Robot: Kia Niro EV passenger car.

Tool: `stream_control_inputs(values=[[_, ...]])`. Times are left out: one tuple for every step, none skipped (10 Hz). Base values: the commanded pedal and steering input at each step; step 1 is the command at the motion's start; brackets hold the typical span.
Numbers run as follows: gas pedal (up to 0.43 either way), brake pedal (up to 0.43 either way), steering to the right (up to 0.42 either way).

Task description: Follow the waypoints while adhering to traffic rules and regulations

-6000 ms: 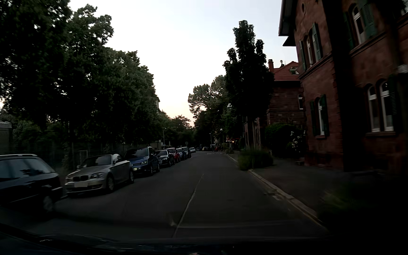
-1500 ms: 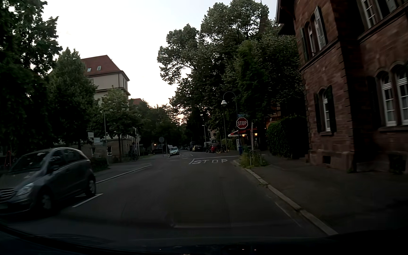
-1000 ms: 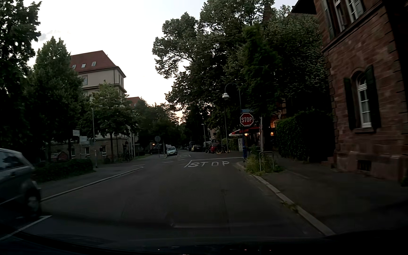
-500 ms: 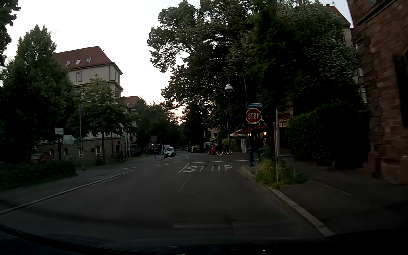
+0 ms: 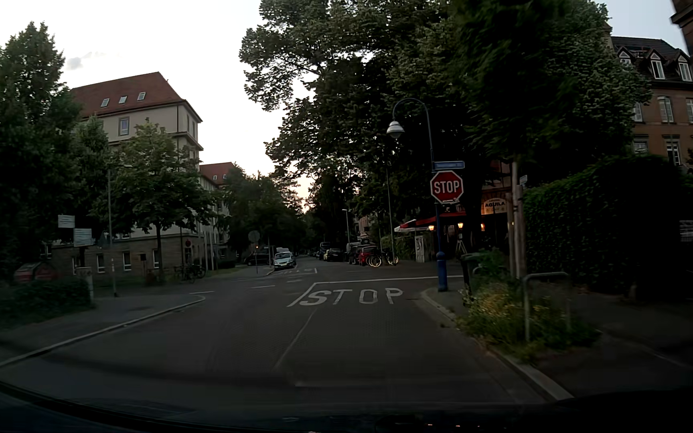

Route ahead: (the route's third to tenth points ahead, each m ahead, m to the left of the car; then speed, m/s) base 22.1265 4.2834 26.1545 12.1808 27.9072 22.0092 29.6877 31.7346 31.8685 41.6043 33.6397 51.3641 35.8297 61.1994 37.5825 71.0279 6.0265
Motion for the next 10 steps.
stream_control_inputs(values=[[0.0,0.159,-0.011],[0.0,0.165,-0.011],[0.0,0.171,-0.009],[0.0,0.171,-0.008],[0.0,0.177,-0.008],[0.0,0.183,-0.008],[0.0,0.183,-0.008],[0.0,0.189,-0.008],[0.0,0.183,-0.008],[0.0,0.183,-0.008]])
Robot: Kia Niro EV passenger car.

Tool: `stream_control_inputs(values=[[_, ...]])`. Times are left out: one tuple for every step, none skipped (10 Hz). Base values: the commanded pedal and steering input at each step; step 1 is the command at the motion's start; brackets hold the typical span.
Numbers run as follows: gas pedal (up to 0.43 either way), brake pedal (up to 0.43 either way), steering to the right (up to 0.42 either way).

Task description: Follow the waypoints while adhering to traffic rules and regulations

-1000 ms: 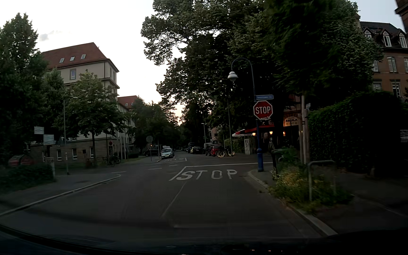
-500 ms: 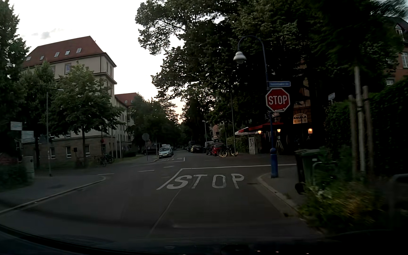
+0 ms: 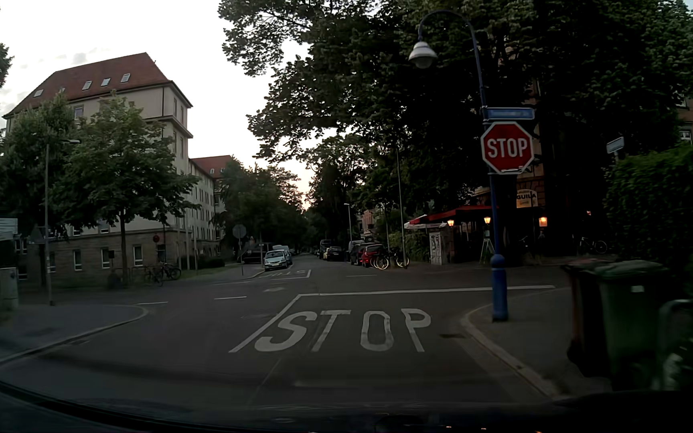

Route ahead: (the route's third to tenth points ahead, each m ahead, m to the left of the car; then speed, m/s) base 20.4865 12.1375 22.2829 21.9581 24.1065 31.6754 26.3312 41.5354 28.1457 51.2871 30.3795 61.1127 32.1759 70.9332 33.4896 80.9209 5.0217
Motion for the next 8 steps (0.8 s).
stream_control_inputs(values=[[0.0,0.177,-0.008],[0.0,0.171,-0.008],[0.0,0.171,-0.008],[0.0,0.171,-0.007],[0.0,0.165,-0.005],[0.0,0.171,-0.004],[0.0,0.171,-0.004],[0.0,0.165,0.0]])
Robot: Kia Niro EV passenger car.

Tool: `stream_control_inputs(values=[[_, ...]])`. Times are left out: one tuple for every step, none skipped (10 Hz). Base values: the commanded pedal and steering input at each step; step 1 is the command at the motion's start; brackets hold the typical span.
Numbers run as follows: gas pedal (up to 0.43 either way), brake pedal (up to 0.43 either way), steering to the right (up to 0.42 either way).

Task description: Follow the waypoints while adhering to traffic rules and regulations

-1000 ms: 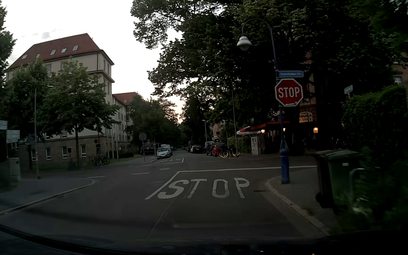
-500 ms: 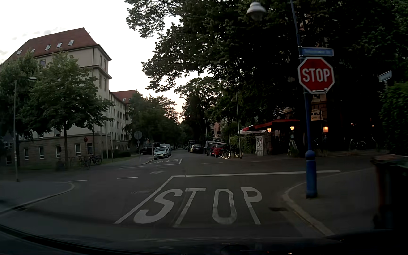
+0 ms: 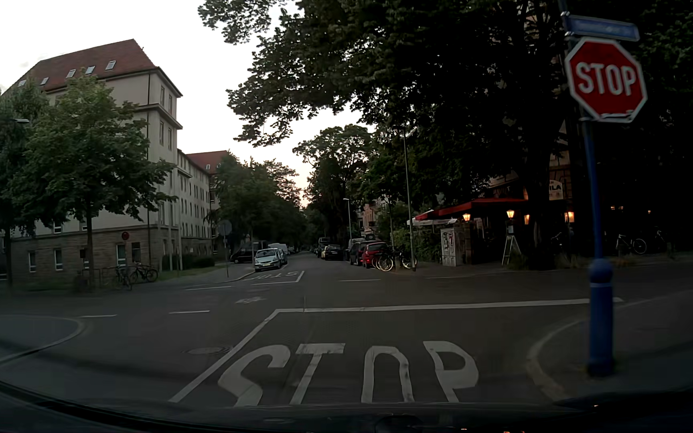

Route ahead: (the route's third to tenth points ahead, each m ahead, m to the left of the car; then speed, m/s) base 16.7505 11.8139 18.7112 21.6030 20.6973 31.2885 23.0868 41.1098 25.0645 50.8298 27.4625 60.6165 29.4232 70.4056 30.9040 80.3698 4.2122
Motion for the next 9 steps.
stream_control_inputs(values=[[0.0,0.165,0.006],[0.0,0.171,0.006],[0.0,0.171,0.006],[0.0,0.189,0.006],[0.0,0.201,0.005],[0.0,0.207,0.004],[0.0,0.213,0.003],[0.0,0.22,0.001],[0.0,0.22,-0.005]])
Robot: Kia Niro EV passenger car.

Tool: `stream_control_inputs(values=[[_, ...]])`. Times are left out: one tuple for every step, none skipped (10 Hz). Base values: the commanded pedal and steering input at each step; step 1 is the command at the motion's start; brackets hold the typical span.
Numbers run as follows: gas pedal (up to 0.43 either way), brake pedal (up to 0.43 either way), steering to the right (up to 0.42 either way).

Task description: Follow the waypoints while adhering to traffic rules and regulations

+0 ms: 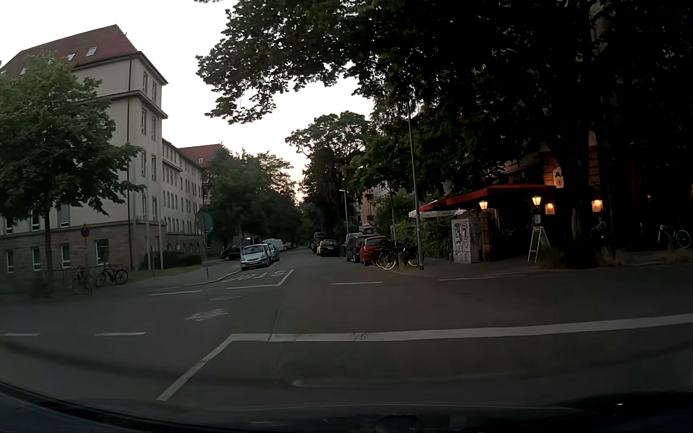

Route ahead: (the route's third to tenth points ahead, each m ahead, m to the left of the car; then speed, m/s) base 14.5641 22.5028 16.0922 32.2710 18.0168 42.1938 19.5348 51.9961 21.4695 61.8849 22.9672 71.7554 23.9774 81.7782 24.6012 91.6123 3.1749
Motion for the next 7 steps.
stream_control_inputs(values=[[0.0,0.226,-0.008],[0.0,0.232,-0.006],[0.0,0.226,-0.003],[0.0,0.232,-0.003],[0.0,0.232,-0.003],[0.0,0.226,-0.003],[0.0,0.213,-0.003]])
